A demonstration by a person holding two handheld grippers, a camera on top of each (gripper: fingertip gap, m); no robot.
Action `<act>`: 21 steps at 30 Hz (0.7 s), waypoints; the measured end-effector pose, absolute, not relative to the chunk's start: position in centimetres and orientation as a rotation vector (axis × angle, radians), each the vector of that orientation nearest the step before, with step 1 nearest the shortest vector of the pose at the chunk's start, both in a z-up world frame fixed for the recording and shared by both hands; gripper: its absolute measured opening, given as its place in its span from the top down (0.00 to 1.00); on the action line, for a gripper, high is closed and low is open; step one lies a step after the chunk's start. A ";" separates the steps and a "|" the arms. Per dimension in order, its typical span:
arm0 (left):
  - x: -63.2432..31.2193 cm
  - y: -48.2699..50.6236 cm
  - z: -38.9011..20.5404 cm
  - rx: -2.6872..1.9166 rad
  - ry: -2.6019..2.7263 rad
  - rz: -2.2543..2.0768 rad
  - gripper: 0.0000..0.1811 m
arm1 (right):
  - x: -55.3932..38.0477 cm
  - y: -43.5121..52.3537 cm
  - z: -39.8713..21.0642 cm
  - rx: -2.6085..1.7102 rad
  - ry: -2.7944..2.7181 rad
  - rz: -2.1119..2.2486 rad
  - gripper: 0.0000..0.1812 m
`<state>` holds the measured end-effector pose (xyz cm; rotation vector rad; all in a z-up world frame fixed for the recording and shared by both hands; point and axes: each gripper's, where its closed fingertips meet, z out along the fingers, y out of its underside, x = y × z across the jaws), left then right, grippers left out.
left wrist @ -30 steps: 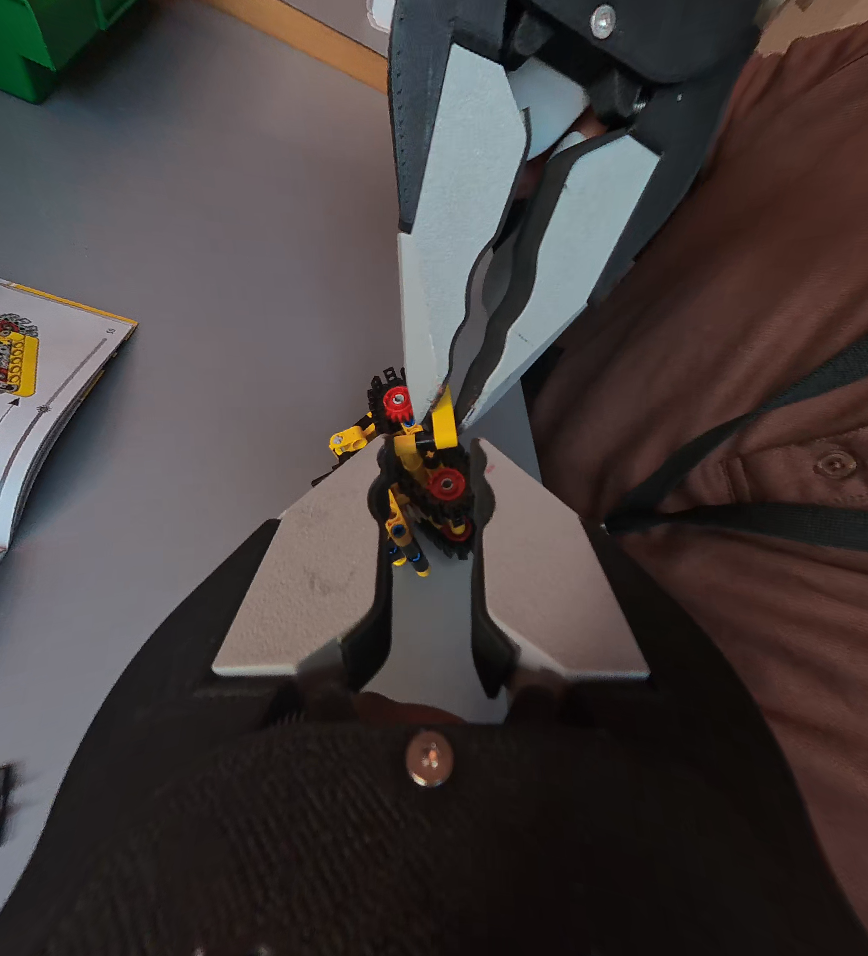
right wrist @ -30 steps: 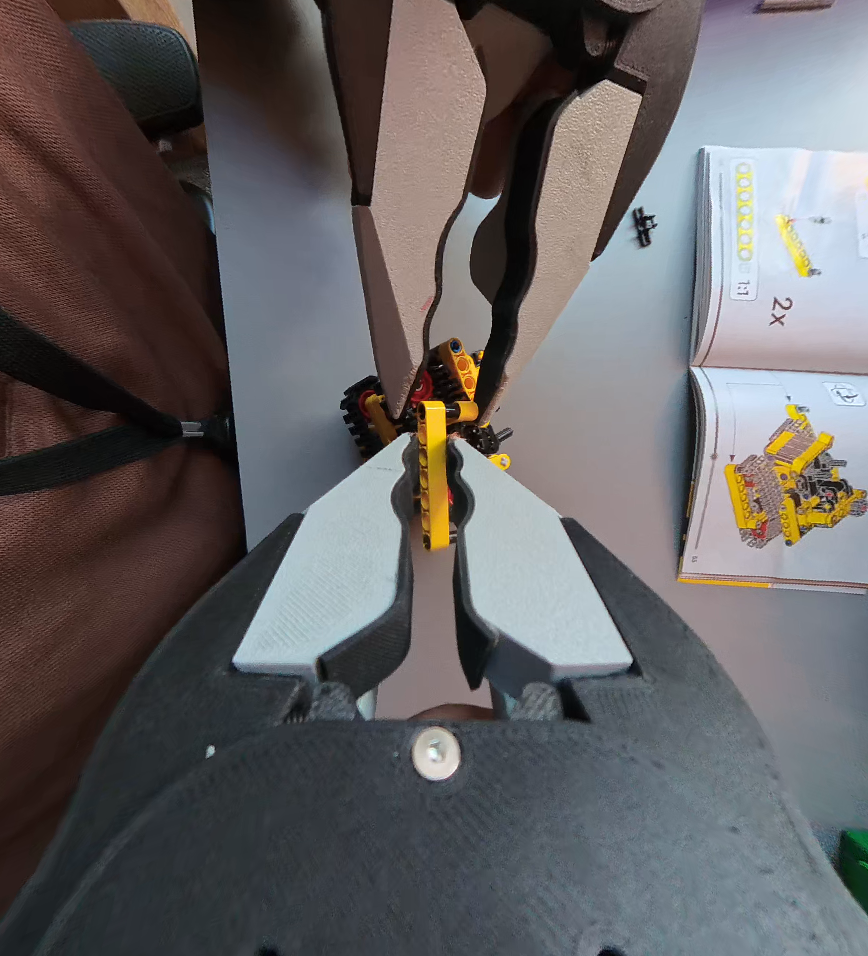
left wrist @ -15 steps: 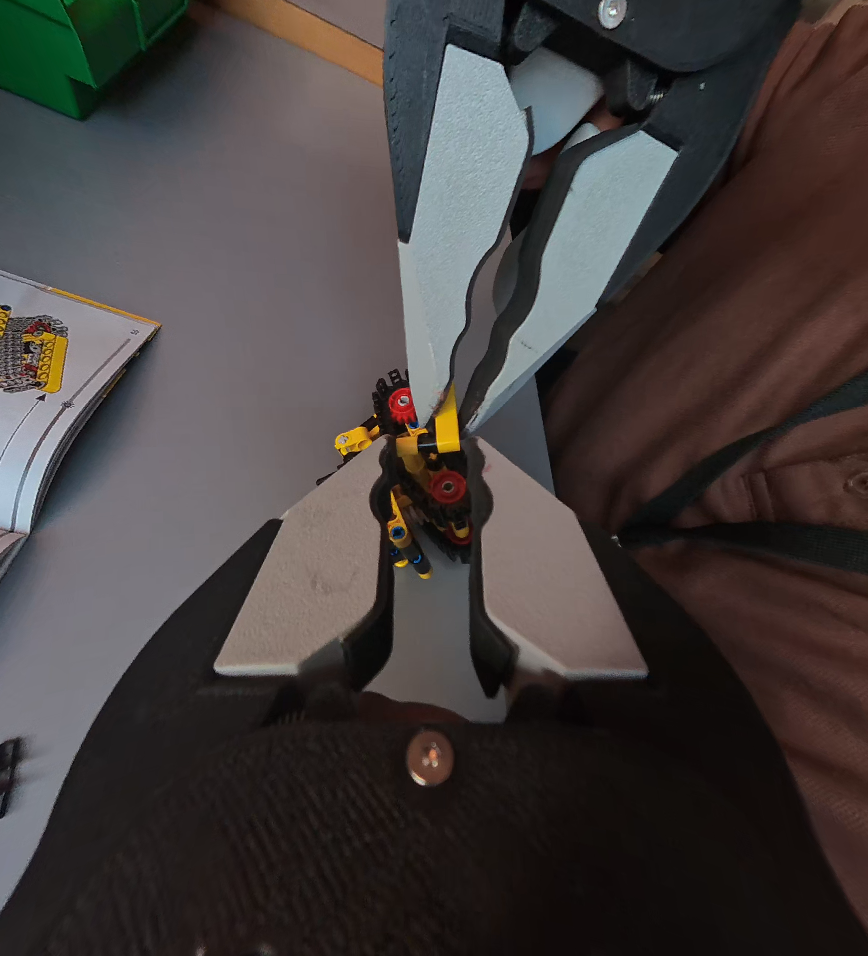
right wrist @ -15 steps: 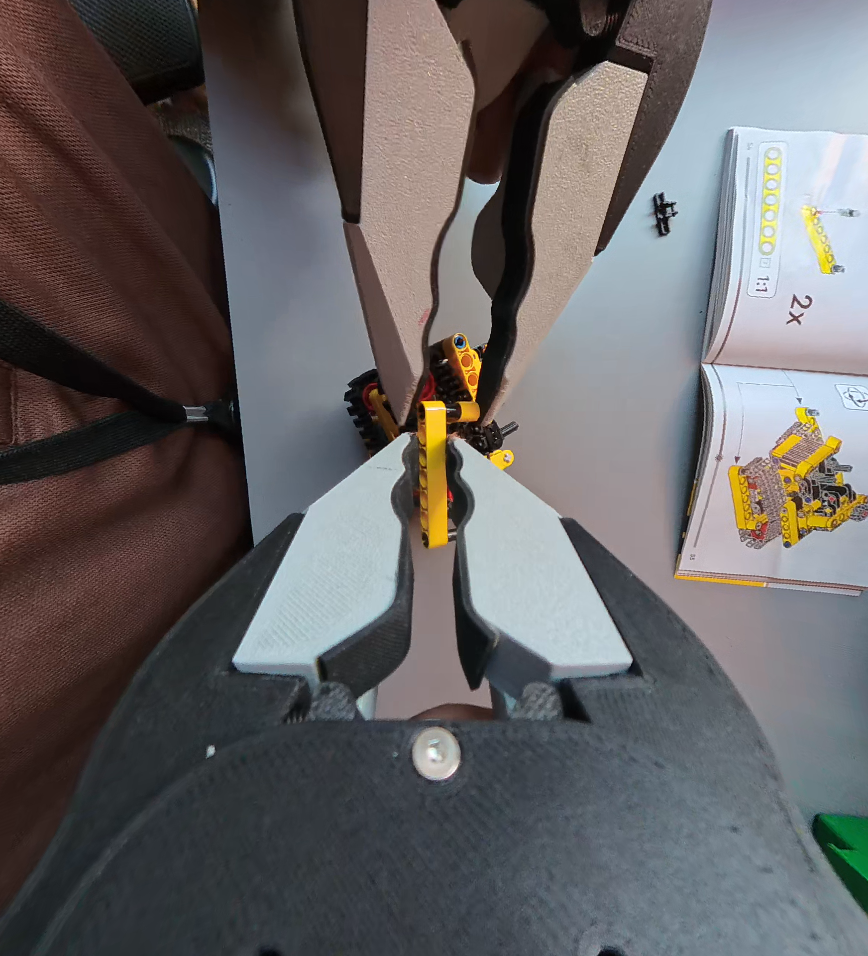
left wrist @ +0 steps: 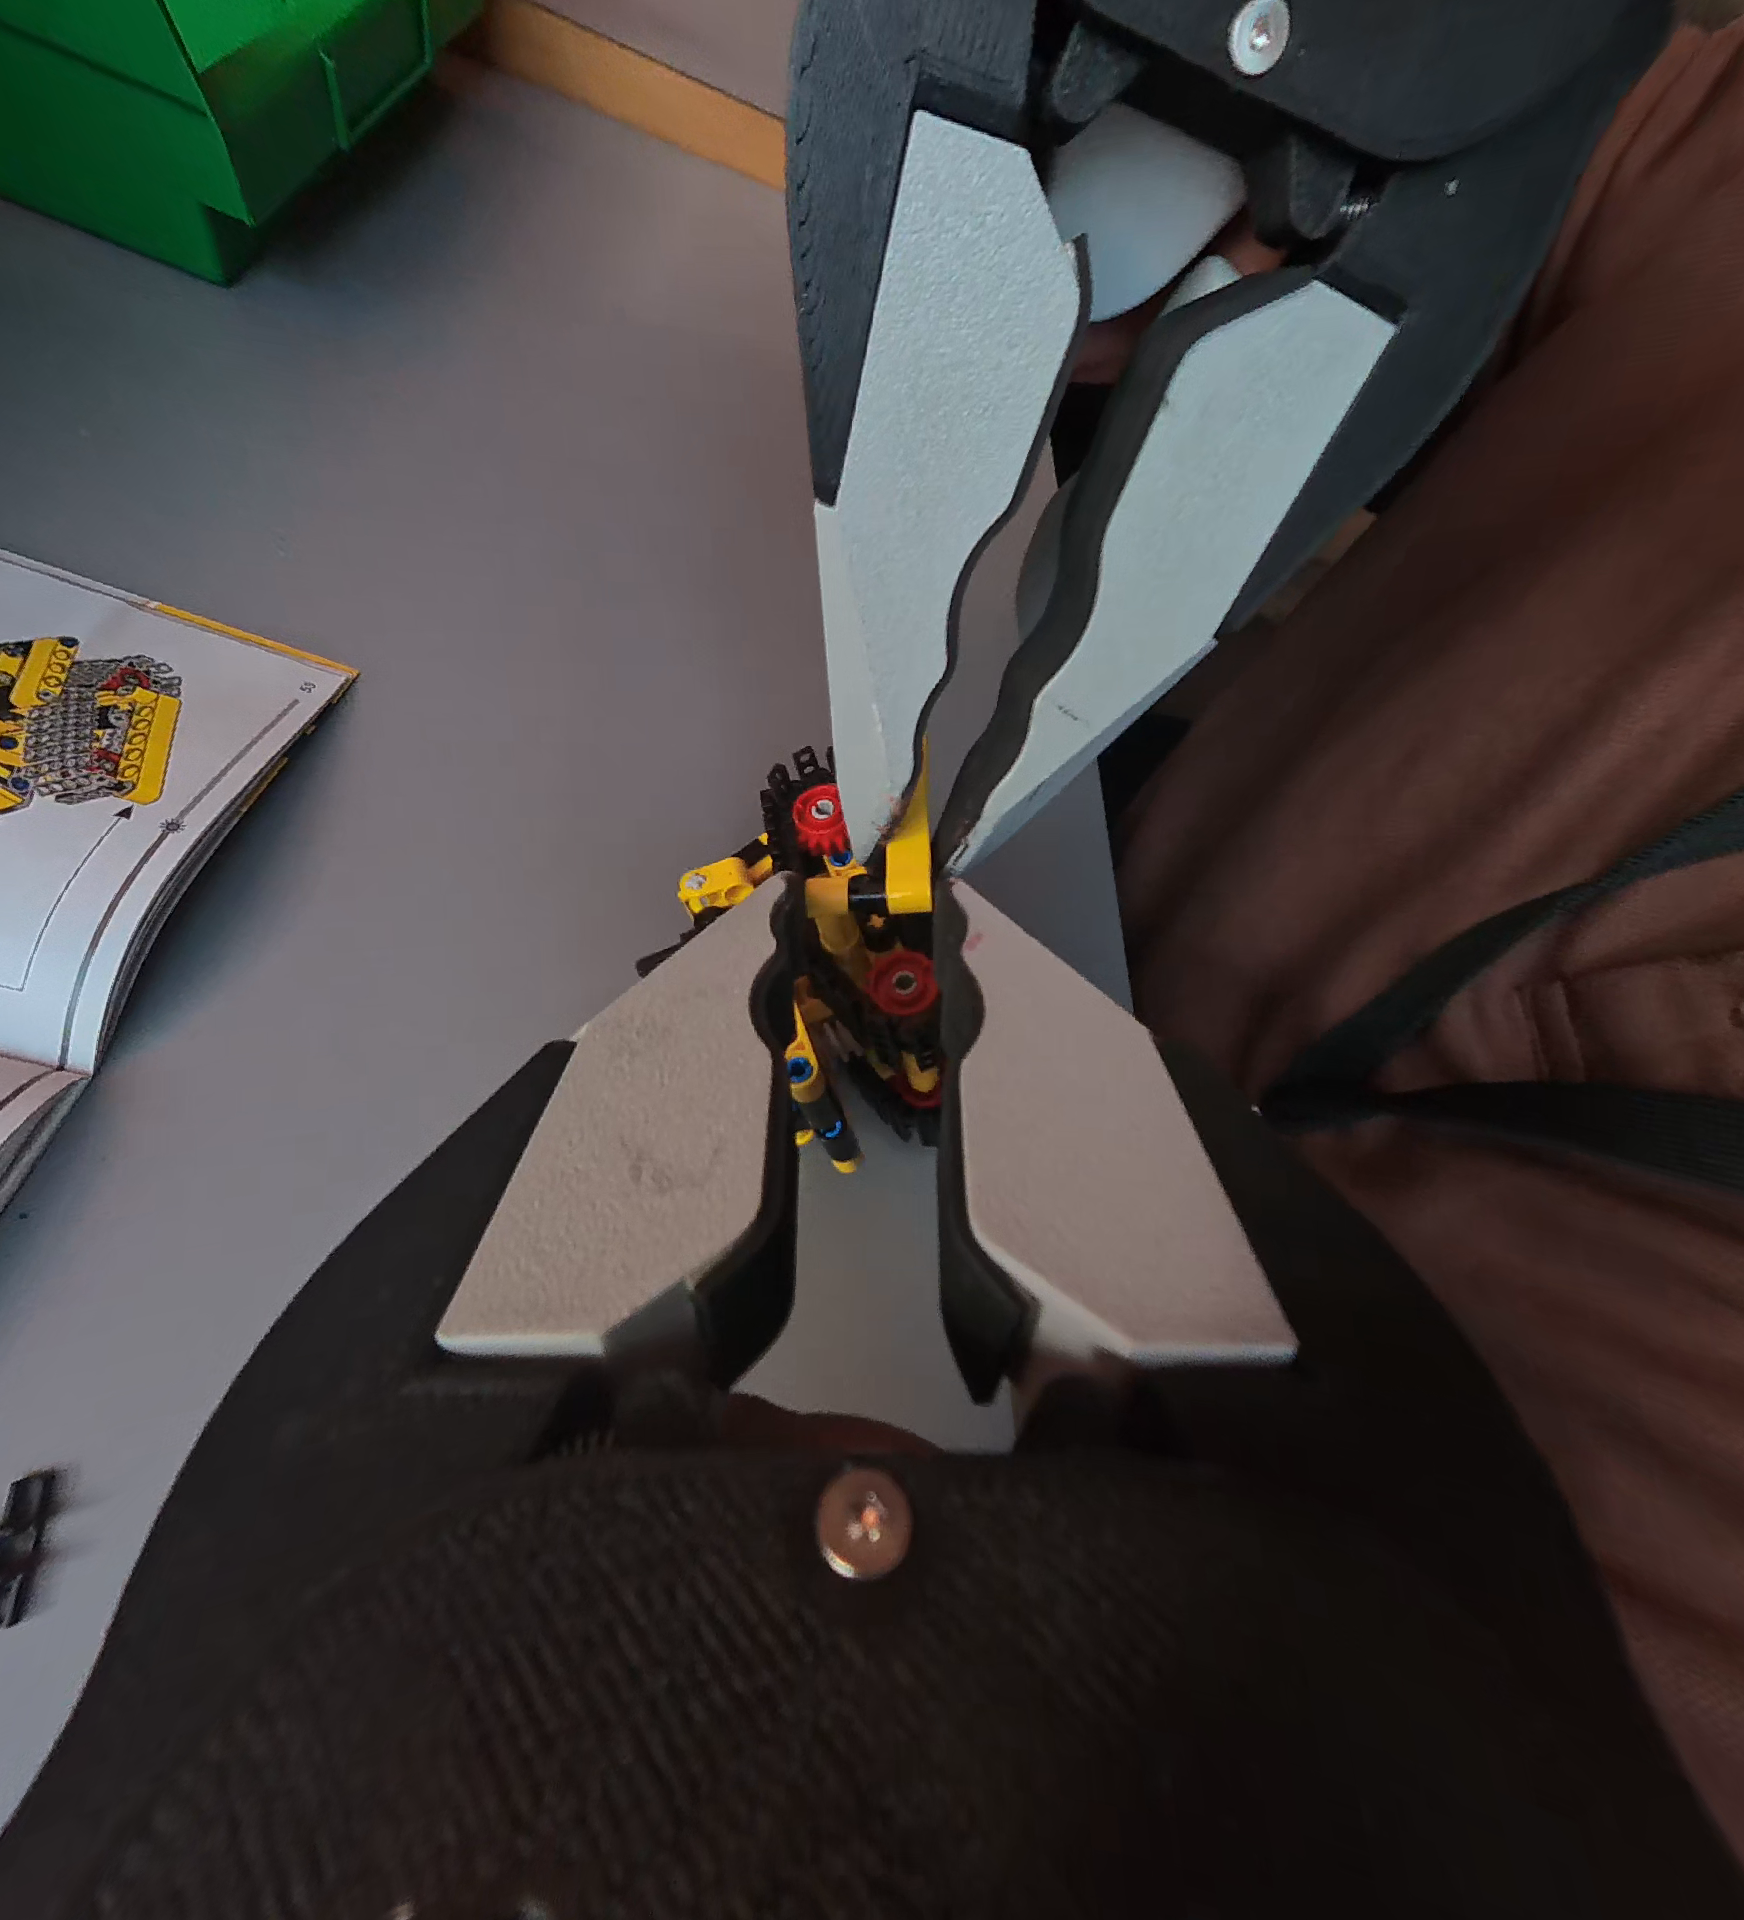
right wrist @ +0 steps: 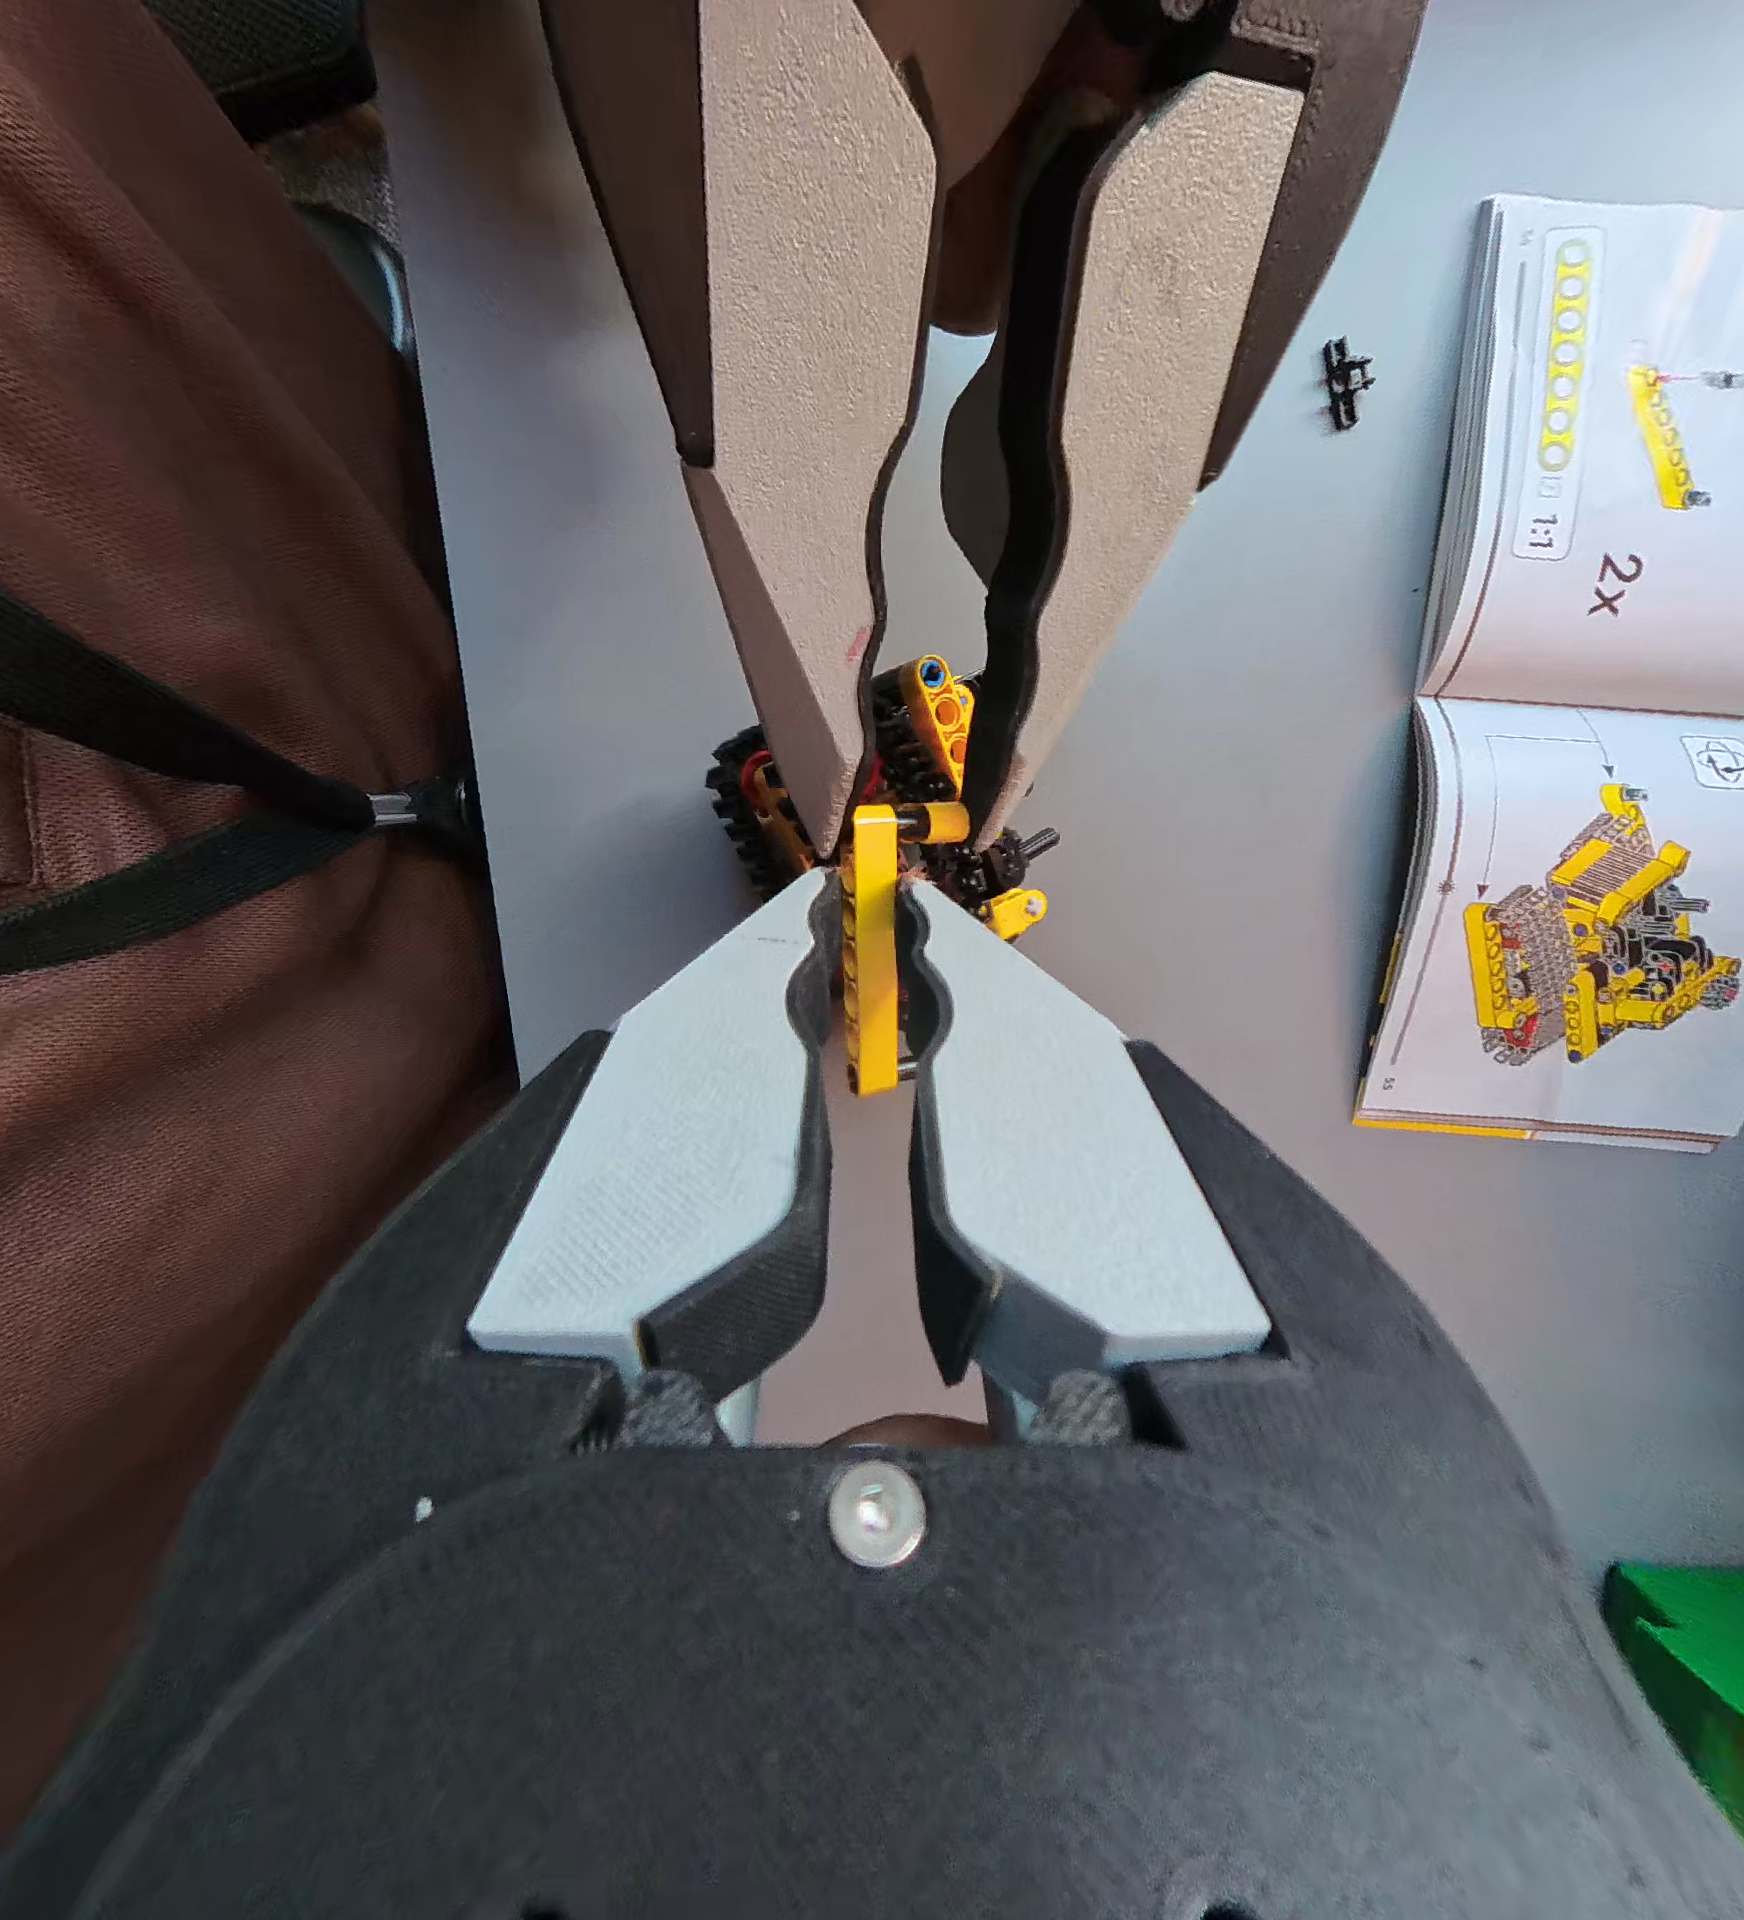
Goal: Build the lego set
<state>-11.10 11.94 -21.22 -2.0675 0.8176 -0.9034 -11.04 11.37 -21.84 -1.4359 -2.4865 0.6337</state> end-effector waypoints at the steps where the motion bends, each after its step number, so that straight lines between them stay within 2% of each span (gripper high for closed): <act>1: -11.1 12.0 -21.1 -2.062 0.813 -0.908 0.89 | -11.0 11.4 -21.8 -1.440 -2.482 0.635 0.96; 21: -11.4 12.8 -21.0 -2.025 0.794 -0.836 0.88 | -11.2 12.3 -21.8 -1.340 -2.514 0.618 0.96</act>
